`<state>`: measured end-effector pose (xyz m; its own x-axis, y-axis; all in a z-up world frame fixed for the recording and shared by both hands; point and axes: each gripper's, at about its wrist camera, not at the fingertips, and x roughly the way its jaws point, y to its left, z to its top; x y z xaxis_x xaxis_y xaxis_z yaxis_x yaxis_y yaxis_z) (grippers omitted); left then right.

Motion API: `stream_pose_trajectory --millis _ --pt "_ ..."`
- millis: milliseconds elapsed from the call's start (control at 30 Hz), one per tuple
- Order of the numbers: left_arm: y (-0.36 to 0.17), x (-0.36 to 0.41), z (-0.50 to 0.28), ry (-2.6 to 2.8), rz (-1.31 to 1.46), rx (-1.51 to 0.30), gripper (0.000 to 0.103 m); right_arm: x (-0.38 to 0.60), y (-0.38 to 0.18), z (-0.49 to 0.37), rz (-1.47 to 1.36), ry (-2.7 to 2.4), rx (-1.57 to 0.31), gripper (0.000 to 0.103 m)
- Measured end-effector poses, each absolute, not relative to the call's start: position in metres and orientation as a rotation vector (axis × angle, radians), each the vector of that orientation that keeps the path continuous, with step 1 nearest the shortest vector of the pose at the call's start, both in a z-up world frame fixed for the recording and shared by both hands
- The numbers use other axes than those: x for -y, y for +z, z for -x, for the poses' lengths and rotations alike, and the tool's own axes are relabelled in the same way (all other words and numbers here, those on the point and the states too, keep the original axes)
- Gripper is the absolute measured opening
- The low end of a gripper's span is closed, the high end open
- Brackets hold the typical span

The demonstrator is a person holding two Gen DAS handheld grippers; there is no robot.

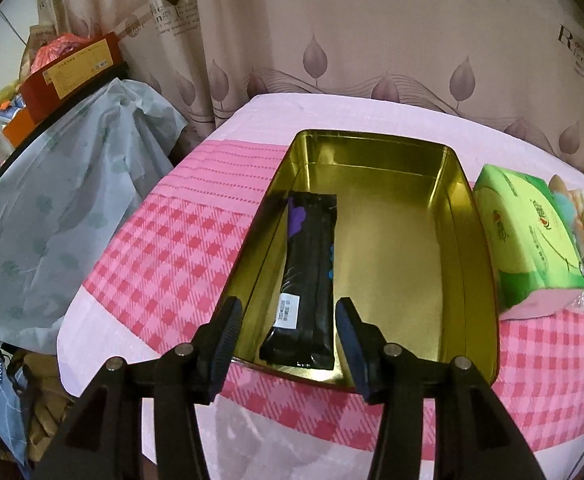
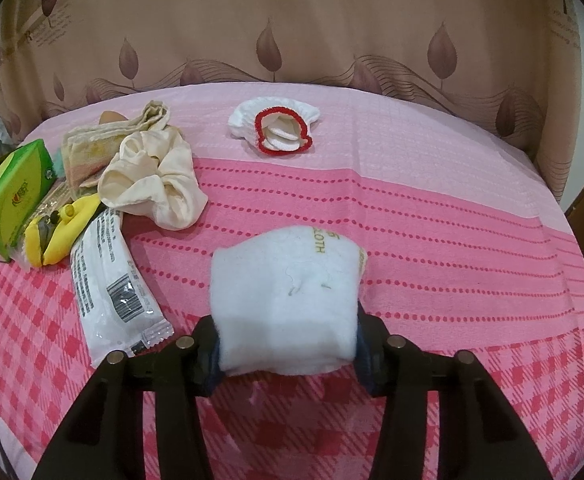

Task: Organize soft objects
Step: 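Carry the black packet into the gold tin and open the left tool, then lower the white cloth into the gold tin and open the right tool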

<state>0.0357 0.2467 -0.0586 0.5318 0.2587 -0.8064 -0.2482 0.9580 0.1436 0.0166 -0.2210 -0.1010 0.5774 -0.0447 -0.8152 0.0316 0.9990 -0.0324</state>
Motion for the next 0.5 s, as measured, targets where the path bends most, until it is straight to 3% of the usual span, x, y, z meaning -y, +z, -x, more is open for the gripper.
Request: stream_pose_trajectory --millis 233,500 --pt "-0.058 -0.251 -0.033 0.316 -0.005 -0.939 0.05 0.213 -0.086 -0.013 0.01 -0.088 -0.932 0.038" --pt "-0.051 -0.263 -0.029 0.365 0.02 -0.891 0.049 0.156 -0.028 -0.014 0.038 0.004 -0.822 0.038"
